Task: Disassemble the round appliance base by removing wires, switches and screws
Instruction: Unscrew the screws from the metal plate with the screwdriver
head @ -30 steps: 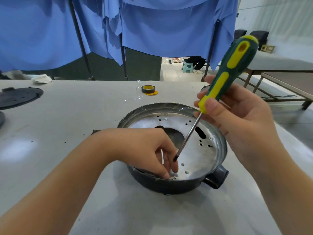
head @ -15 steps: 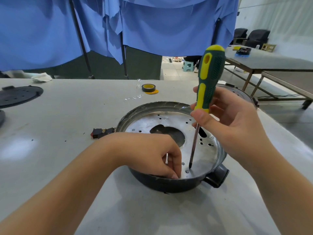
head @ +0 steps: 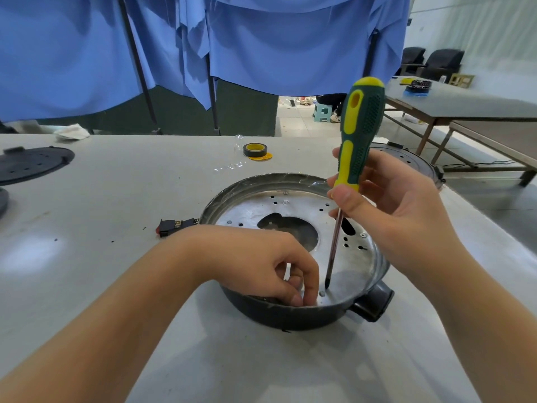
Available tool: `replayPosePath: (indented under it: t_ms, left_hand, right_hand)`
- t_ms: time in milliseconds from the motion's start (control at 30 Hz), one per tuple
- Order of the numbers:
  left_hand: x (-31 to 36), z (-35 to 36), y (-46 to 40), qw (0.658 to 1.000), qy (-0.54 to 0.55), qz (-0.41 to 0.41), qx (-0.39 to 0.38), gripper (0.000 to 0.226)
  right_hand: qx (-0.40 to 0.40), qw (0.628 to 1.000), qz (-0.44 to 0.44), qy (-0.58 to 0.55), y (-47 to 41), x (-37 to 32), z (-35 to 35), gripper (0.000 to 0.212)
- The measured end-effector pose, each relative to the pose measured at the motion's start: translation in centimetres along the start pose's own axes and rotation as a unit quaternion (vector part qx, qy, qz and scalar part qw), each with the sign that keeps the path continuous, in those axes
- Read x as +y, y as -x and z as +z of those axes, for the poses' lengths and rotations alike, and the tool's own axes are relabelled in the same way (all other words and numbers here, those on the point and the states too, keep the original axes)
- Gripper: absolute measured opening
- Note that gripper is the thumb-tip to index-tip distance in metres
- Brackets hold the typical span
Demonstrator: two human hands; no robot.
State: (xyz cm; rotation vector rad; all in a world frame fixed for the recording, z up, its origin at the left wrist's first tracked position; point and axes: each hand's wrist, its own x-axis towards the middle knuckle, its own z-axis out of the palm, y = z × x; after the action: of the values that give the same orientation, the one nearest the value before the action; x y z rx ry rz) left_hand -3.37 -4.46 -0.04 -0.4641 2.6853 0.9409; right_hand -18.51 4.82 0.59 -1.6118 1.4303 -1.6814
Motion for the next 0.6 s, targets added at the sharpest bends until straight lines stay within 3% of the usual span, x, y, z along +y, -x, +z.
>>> replayPosePath:
  t_ms: [600]
  left_hand:
    - [0.42,0.36,0.2,0.999,-0.019,-0.034,-0.014,0.014]
  right_hand:
    - [0.02,0.999,0.001,-0.025,0.17,-0.25,0.13,0.033]
